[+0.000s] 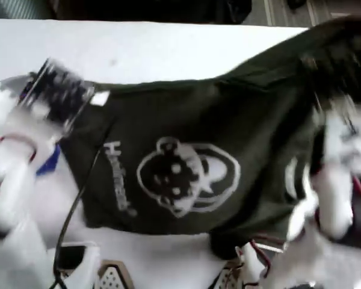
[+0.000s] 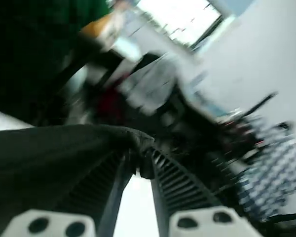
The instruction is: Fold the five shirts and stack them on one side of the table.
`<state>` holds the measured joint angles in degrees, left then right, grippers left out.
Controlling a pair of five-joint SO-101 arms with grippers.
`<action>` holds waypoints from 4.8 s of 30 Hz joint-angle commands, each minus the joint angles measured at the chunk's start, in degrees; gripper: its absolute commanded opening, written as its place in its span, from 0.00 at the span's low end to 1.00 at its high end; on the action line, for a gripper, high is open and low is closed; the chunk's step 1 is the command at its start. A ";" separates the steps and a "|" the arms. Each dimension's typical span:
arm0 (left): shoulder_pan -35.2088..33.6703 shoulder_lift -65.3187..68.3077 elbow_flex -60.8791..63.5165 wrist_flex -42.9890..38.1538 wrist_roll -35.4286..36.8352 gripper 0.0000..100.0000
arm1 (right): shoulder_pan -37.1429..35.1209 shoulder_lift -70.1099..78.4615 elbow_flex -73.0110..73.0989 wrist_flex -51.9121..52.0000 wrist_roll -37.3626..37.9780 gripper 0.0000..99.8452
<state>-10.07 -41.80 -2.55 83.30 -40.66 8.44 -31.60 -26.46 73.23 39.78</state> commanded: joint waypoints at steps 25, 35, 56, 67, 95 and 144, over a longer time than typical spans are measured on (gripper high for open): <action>4.09 65.27 -28.31 -30.77 -0.44 0.02 | -11.03 34.77 12.48 -53.76 -0.53 0.02; 4.09 90.77 -69.71 -7.74 -5.10 0.02 | -9.71 52.70 -6.95 -48.75 -0.35 0.02; 3.38 84.35 -65.23 19.43 -5.19 0.02 | -5.23 46.37 -9.05 6.99 -0.09 0.02; 4.53 59.82 -18.11 18.90 -8.00 0.02 | -1.36 42.24 -8.18 25.27 0.62 0.02; 0.75 57.80 9.14 16.88 -10.46 0.02 | 18.42 1.10 56.53 25.19 20.31 0.02; 0.84 41.54 11.25 19.25 -5.19 0.26 | 22.11 1.01 53.54 25.27 26.55 0.30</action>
<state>-9.36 7.78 9.67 101.76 -46.46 29.98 -29.05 32.18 98.11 65.89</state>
